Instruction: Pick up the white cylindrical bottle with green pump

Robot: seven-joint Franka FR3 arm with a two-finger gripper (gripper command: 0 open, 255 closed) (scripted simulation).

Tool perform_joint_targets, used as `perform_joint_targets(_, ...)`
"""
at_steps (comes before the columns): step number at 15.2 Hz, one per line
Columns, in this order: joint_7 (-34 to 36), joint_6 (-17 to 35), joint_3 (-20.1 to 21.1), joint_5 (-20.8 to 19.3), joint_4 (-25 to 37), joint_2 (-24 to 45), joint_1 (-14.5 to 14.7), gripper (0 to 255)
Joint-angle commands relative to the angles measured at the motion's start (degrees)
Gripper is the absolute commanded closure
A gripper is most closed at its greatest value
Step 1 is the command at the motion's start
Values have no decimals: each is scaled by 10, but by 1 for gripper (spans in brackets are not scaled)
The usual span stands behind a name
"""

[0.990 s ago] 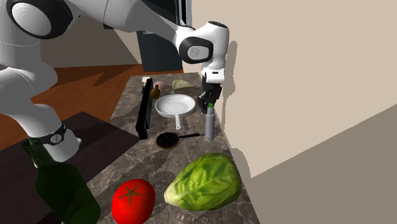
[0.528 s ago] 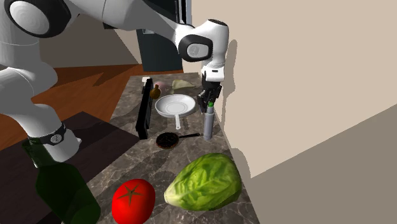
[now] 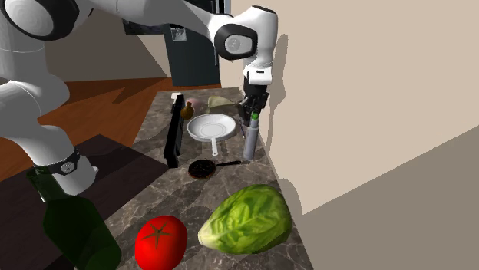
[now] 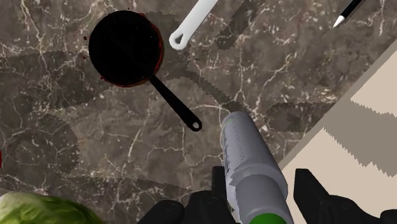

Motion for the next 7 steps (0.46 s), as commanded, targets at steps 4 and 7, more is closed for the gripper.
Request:
perform_joint_targets(4, 0, -34, 3, 4, 25, -10, 1, 255)
perform_joint_targets(7, -1, -42, 3, 5, 31, -12, 1, 255)
